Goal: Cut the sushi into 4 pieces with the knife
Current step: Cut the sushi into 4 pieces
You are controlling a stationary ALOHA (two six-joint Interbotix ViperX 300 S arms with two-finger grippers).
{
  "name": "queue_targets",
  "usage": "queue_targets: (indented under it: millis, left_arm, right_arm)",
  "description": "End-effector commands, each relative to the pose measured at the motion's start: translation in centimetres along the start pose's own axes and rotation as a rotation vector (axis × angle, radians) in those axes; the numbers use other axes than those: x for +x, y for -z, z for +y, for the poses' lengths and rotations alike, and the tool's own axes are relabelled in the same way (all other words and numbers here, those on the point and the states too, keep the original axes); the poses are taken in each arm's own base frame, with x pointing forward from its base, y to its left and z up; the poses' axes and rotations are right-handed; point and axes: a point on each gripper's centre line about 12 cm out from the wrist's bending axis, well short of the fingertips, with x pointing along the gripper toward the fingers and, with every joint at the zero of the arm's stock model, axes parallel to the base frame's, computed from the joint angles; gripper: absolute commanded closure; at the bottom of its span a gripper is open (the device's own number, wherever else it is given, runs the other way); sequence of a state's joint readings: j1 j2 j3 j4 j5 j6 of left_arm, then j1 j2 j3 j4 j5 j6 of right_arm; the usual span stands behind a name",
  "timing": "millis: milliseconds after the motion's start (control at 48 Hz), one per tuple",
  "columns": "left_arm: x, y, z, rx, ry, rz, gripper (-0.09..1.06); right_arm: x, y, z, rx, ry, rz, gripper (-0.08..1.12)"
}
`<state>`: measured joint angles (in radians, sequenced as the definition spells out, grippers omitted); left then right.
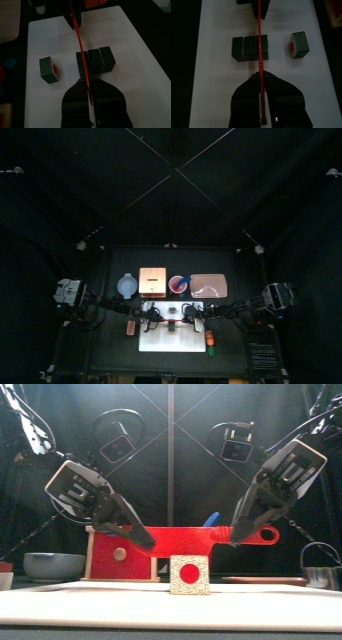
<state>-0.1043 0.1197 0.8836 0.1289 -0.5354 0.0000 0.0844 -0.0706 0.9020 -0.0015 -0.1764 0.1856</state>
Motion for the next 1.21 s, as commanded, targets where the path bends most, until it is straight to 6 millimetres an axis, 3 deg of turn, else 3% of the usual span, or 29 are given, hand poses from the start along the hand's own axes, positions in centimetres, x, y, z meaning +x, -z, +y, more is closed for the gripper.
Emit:
queue_targets:
  millis: [21,812,1208]
  left_arm:
    - [0.5,-1.2,-0.2,0.002,0.003,-0.046,0.75]
    - [1.4,-0.1,-1.4,-0.025,0.017,-0.013,0.75]
    - [3.0,2.7,-1.0,-0.075,-0.018,0.069,0.75]
  right_arm:
    - [0.5,-0.4,-0.2,0.013,0.003,-0.018,0.92]
    - [1.2,0.4,0.8,0.022,-0.011,0.010,0.92]
    - [2.9,2.4,0.3,0.046,0.011,0.086,0.92]
